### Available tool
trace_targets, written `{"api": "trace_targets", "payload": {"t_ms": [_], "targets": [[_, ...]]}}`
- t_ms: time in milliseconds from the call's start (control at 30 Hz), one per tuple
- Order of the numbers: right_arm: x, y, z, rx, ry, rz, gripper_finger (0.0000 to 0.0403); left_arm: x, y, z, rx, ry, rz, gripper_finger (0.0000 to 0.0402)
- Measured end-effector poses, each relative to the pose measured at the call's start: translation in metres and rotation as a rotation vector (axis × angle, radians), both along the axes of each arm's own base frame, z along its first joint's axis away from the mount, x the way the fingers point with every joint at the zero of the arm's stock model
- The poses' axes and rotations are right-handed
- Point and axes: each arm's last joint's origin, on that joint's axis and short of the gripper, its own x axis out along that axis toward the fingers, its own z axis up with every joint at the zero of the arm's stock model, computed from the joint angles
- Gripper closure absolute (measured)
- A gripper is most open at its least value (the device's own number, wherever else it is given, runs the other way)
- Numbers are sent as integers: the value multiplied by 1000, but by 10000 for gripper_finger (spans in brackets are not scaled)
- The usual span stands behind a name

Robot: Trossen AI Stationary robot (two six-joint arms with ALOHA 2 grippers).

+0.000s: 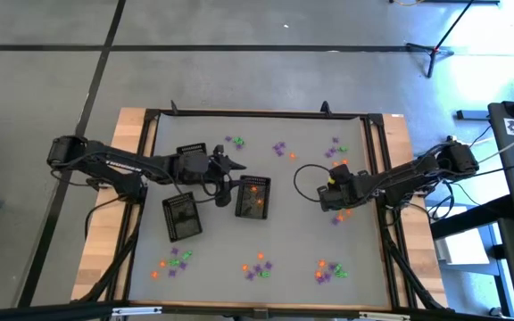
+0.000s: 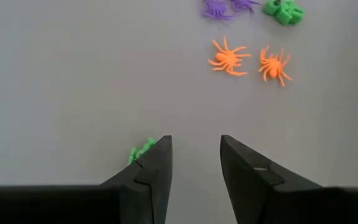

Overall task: Sort Halloween decoration
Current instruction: Put the green alien toy into the top left black basket

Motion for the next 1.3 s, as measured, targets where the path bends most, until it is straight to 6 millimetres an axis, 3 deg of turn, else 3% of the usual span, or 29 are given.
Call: {"api": "trace_targets", "payload": {"t_ms": [467, 967, 1300], "targets": [[1, 2, -2, 61, -22, -48, 270, 0, -2, 0, -27, -11, 3, 206], [11, -8, -24, 85, 93, -66, 270, 0, -4, 1, -26, -14, -3, 206], [16, -8, -10, 23, 114, -68, 270, 0, -4, 1, -22, -12, -5, 206]]}}
